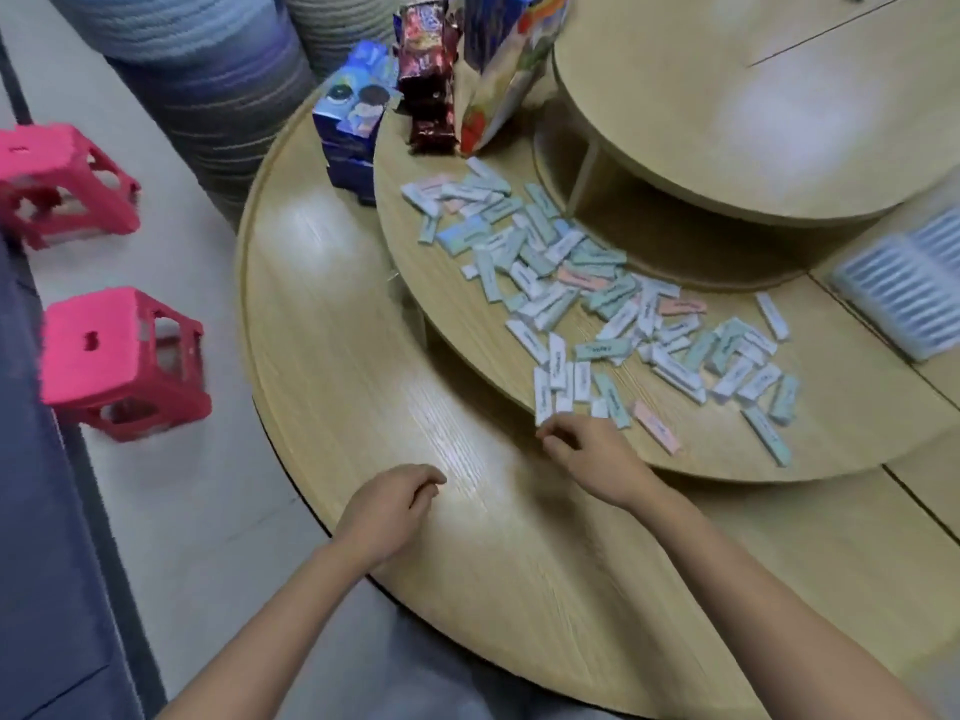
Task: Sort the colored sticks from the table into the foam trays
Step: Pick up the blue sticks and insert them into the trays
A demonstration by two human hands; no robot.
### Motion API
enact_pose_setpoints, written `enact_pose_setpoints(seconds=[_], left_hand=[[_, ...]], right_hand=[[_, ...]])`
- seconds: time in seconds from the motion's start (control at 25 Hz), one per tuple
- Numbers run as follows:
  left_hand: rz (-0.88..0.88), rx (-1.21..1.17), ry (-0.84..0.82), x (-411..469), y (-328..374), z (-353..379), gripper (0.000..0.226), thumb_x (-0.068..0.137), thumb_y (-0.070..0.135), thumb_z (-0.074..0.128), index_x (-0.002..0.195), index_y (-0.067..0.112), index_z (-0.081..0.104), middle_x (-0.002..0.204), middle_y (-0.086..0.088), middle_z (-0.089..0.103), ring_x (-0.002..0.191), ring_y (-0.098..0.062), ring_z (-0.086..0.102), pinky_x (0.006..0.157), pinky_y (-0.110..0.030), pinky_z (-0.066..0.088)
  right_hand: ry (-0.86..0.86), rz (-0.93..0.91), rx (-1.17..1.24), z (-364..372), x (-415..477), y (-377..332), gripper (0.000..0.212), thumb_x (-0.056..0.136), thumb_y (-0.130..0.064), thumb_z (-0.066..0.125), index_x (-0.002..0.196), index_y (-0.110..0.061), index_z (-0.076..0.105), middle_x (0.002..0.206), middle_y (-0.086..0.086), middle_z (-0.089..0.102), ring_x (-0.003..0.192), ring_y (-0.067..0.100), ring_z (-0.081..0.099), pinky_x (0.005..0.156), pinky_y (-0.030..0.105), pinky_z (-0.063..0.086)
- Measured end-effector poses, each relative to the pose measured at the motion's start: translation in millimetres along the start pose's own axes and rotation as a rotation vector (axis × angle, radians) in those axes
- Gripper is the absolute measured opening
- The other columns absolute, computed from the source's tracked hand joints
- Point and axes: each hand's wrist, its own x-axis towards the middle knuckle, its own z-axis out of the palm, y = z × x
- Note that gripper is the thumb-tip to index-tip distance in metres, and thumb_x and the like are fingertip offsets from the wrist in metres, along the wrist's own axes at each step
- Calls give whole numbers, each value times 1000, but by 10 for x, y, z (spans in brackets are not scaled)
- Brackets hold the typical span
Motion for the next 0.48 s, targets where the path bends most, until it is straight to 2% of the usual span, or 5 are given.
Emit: enact_pose_setpoints(seconds=[0.12,0.24,0.36,0.48], left_hand=[[50,13,112,702,-20,-746,24,96,20,48,113,21,64,110,5,67,98,-12,60,82,-28,47],[112,19,226,1275,153,-1156,21,93,19,51,108,19,67,105,1,68,93,-18,61,77,-28,44],[136,57,269,1777,325,-1348,25,93,20,50,112,19,65,112,-1,66,99,-20,59,81,-32,46],[127,183,320,2302,458,-1511,30,94,22,48,120,17,61,118,-6,60,107,-25,56,84,-38,48]], right_hand=[[213,88,70,-271,346,-228,15,93,-15,52,99,-15,66,90,-1,64,80,15,57,67,27,39],[355,152,73,-606,768,-301,15,92,-15,52,94,-10,66,86,3,64,78,17,56,61,24,39],[467,230,18,-958,1295,-256,16,92,-15,51,94,-9,66,91,6,65,85,21,58,68,29,45],[554,316,-26,-1203,1849,-259,20,93,-16,47,102,-13,65,99,4,63,87,20,58,74,35,51]])
